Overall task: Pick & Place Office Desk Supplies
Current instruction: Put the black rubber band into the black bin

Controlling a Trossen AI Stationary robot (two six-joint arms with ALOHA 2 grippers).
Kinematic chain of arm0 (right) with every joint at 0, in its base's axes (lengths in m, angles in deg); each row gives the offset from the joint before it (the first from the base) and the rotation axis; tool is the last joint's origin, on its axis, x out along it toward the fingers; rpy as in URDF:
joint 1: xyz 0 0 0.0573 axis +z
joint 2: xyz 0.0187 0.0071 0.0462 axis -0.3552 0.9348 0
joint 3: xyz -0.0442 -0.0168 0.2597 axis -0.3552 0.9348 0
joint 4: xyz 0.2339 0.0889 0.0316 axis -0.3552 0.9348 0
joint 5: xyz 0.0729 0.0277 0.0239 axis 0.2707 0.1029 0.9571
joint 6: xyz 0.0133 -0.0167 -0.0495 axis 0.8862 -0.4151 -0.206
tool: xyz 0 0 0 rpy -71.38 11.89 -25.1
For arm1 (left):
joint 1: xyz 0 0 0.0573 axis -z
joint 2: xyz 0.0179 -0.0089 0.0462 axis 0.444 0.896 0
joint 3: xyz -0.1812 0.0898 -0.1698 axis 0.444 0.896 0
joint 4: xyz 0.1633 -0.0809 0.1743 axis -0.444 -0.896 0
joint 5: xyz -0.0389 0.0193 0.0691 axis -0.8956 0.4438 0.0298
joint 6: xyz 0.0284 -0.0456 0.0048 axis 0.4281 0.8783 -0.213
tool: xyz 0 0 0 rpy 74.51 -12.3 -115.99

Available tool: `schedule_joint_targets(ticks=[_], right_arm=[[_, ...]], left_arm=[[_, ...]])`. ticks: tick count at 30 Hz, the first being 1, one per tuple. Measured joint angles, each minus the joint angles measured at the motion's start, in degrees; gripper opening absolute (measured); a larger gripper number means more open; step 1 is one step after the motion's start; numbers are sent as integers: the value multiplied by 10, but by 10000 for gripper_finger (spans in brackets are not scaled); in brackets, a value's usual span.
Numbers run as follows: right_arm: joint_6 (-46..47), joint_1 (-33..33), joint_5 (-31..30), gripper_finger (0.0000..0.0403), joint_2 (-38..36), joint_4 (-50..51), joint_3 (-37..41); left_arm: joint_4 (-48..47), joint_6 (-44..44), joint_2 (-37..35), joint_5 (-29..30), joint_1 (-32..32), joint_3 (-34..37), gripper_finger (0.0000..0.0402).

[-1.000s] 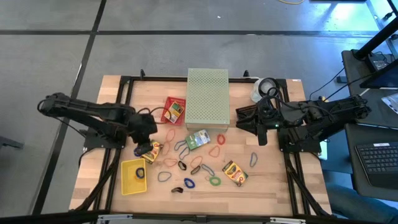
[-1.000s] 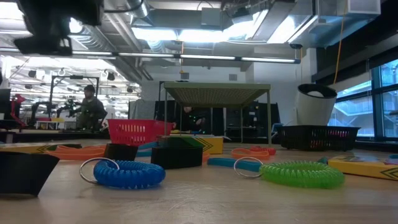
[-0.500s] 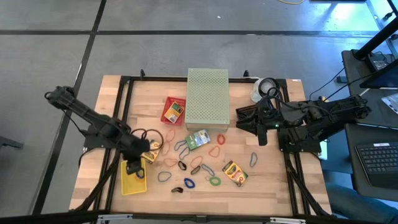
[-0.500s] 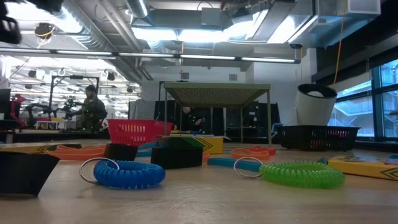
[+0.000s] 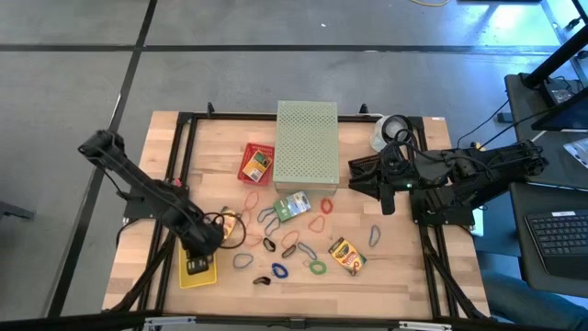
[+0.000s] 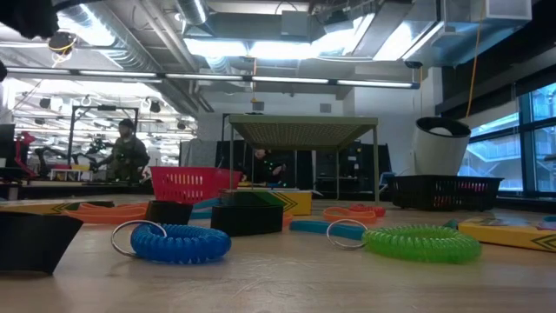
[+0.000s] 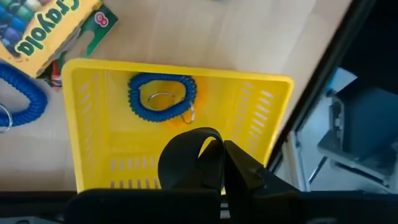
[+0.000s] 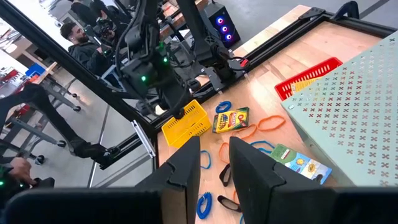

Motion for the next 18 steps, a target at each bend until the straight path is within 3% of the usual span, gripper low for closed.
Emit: schedule_joint_targets(ticks=[5, 7, 13, 18], right_arm=[[0, 0, 0, 86, 0, 0, 0], [0, 0, 0, 86, 0, 0, 0], [-2, 0, 0, 86, 0, 0, 0], [-4, 0, -3, 86, 0, 0, 0]], left_arm=[[36, -10, 6, 2, -1, 0, 2], [43, -13, 3, 34, -3, -13, 2], [54, -86, -6, 222, -40, -116, 2], [184, -255, 0, 365, -134, -201, 2]])
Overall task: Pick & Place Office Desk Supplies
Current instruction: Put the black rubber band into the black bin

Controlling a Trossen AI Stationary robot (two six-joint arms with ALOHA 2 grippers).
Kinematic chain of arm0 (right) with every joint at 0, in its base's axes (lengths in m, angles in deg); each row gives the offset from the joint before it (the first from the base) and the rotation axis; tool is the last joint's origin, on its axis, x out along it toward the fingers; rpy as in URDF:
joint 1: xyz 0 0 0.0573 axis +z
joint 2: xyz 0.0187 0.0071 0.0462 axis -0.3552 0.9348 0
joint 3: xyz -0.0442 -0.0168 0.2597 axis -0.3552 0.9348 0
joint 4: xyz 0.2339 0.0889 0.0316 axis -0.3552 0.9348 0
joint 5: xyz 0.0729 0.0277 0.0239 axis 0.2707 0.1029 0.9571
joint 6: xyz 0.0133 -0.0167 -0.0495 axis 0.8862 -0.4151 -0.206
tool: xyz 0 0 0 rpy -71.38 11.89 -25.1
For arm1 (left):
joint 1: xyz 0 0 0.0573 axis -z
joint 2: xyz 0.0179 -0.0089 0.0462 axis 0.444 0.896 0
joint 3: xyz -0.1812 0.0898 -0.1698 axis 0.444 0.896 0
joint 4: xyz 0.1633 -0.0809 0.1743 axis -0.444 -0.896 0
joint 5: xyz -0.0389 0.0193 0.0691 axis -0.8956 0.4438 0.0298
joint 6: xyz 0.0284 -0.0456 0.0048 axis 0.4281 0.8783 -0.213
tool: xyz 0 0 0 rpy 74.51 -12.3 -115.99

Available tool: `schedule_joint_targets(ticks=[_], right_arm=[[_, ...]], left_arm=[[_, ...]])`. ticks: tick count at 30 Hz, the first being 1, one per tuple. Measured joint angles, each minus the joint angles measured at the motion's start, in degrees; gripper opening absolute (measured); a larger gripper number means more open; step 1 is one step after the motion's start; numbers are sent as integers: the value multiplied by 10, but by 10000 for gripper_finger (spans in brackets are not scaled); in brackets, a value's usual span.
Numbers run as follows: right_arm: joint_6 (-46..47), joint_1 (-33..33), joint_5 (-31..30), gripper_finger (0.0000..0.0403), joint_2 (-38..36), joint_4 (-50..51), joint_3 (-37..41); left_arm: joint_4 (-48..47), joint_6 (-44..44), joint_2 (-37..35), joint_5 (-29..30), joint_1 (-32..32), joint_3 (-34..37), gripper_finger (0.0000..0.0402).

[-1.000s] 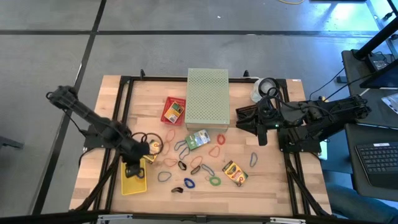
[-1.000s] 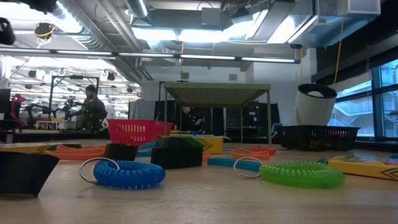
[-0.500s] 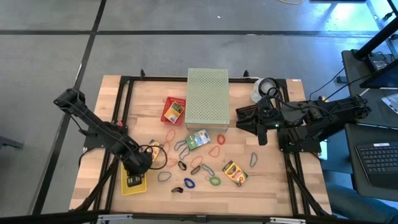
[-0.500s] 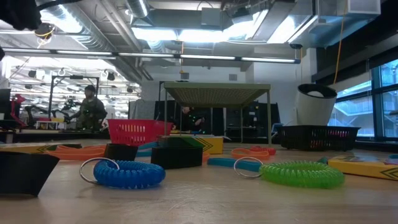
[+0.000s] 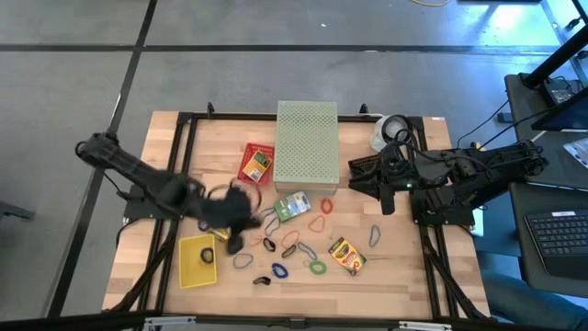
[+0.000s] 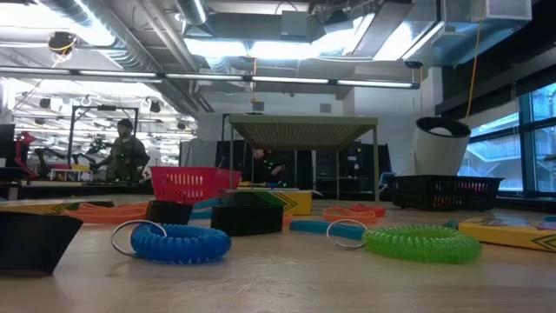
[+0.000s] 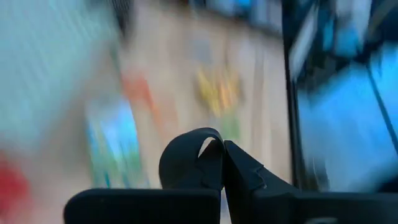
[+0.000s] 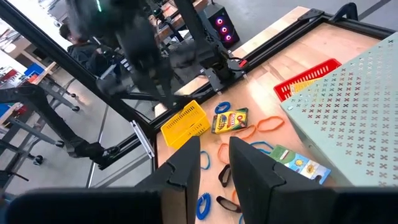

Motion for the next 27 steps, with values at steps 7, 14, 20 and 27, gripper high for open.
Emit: schedule_joint_targets(ticks=[7, 14, 20, 27], right_arm=[[12, 1, -36, 86, -14, -14, 0], [-7, -4, -31, 86, -14, -24, 0], [-13, -11, -53, 86, 23, -49, 0], [-57, -30, -83, 86, 55, -96, 0]], left_arm=[[160, -128, 42, -89, -189, -45, 2], [373, -116, 113, -287, -272, -46, 2], [432, -83, 136, -338, -302, -45, 2], [467, -68, 138, -351, -307, -46, 2]])
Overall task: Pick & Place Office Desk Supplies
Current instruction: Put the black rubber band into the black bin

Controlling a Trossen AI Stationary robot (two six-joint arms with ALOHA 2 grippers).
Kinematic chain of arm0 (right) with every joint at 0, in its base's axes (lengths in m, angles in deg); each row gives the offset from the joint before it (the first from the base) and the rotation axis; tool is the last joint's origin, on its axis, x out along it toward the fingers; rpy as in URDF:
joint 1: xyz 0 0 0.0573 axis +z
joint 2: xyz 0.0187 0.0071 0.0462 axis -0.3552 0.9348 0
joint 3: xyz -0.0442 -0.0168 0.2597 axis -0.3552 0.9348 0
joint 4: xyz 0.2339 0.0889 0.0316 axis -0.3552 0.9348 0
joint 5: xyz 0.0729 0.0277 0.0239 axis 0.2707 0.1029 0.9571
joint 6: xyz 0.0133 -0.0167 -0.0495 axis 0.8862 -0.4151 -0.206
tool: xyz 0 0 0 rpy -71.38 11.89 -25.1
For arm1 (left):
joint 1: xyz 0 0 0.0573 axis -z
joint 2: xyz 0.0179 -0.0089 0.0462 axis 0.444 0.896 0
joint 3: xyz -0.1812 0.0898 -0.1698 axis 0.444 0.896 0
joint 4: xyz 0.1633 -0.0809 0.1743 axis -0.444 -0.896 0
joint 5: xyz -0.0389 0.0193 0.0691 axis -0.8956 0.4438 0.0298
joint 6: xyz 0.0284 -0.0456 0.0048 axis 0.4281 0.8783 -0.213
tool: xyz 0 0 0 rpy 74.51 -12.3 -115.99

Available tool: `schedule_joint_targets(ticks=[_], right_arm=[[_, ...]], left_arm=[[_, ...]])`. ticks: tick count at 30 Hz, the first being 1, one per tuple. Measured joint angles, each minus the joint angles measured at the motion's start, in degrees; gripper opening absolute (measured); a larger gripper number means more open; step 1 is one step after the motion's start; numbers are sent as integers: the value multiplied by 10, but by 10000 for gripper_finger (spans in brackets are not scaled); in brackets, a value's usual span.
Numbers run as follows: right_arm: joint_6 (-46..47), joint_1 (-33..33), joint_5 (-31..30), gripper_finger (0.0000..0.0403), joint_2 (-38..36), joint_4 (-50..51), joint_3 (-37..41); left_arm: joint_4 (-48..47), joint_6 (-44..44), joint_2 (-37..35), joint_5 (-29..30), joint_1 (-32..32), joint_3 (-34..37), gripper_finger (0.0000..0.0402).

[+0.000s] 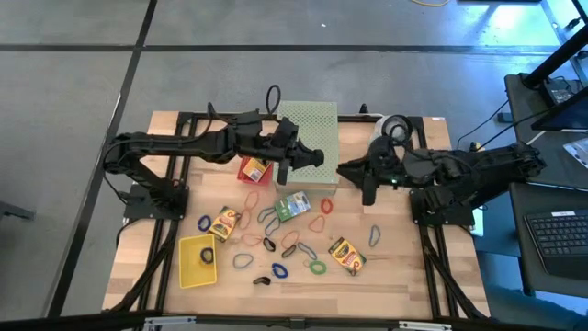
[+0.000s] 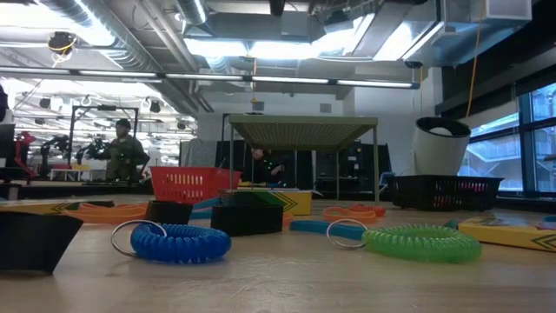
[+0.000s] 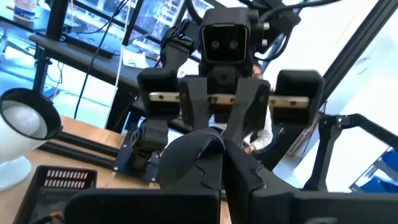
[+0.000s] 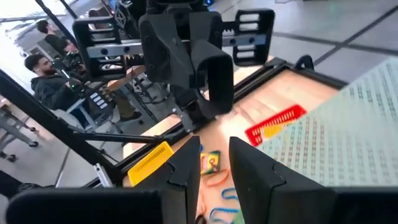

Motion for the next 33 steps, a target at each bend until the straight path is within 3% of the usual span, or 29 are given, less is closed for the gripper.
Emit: schedule_joint_targets(ticks=[11, 20, 33], right_arm=[[-57, -48, 67, 86, 62, -108, 0], [-81, -53, 111, 86, 70, -142, 0], [-92, -70, 85, 86, 85, -163, 0]], left_arm=[[15, 11, 0, 7, 0, 0, 2], [15, 13, 0, 8, 0, 0, 2], [17, 23, 0, 2, 1, 0, 2]])
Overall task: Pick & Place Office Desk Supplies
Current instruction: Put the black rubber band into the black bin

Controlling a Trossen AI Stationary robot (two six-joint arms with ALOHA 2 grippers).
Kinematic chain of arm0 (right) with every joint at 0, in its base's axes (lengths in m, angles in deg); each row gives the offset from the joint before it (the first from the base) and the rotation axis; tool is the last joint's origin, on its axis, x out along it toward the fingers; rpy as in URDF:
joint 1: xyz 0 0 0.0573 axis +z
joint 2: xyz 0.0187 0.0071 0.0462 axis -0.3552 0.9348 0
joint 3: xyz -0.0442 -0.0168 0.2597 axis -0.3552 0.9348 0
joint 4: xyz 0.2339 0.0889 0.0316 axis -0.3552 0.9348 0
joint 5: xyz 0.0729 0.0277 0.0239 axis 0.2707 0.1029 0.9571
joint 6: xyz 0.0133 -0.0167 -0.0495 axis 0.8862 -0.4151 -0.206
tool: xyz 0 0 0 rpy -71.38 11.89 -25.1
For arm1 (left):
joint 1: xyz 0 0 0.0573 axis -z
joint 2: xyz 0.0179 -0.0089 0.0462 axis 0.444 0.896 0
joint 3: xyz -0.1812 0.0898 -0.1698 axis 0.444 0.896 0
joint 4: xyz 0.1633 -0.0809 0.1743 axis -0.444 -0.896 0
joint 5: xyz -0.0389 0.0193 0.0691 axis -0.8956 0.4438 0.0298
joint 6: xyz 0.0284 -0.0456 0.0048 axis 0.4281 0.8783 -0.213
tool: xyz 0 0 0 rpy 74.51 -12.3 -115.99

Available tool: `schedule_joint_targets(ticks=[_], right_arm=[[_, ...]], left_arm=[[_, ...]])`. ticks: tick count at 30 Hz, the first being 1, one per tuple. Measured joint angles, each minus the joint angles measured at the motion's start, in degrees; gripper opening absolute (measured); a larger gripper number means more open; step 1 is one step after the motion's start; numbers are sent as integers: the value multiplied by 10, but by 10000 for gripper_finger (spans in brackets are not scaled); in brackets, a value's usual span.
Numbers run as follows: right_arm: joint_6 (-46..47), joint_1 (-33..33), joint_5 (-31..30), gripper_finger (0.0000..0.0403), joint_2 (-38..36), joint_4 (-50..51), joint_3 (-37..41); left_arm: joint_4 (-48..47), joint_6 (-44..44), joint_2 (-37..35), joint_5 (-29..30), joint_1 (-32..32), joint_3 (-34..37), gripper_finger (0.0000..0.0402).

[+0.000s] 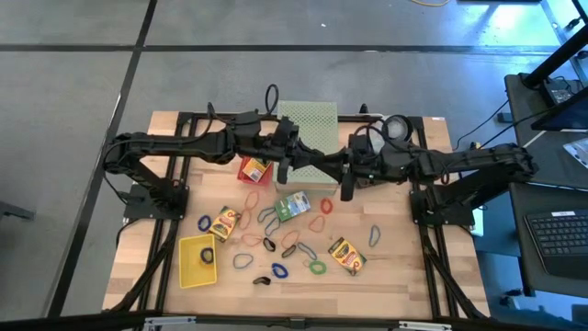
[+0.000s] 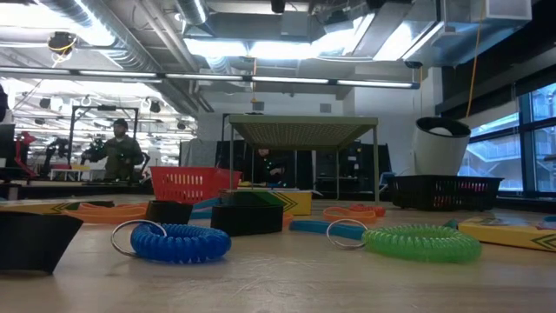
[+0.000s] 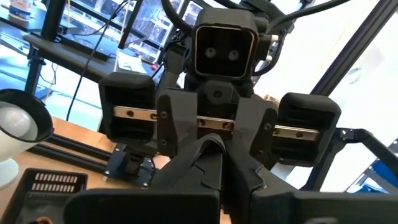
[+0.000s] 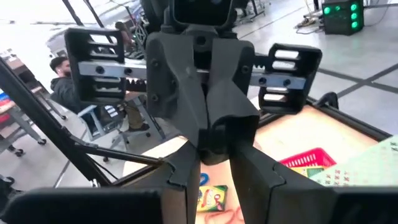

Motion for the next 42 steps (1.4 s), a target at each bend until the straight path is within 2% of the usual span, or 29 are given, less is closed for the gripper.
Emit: schedule_joint_targets(ticks=[10, 13, 17, 26, 29, 37, 42], right_arm=[[8, -4, -12, 84, 12, -11, 0], [7, -4, -15, 65, 13, -10, 0], [-12, -4, -17, 12, 13, -16, 0], [4, -4, -18, 5, 11, -19, 0], [6, -4, -17, 4, 5, -19, 0], [8, -5, -15, 3, -15, -18, 0], [10, -6, -16, 2, -20, -5, 0]], left_arm=[[9, 4, 0, -2, 1, 0, 2], [8, 5, 0, -2, 0, 0, 2], [15, 9, 0, -6, 0, 0, 2], [16, 28, -2, 12, 1, 0, 4], [17, 26, -7, 13, -1, 0, 19], [9, 31, -25, 13, -11, 0, 103], [-1, 58, -25, -2, -23, -7, 140]])
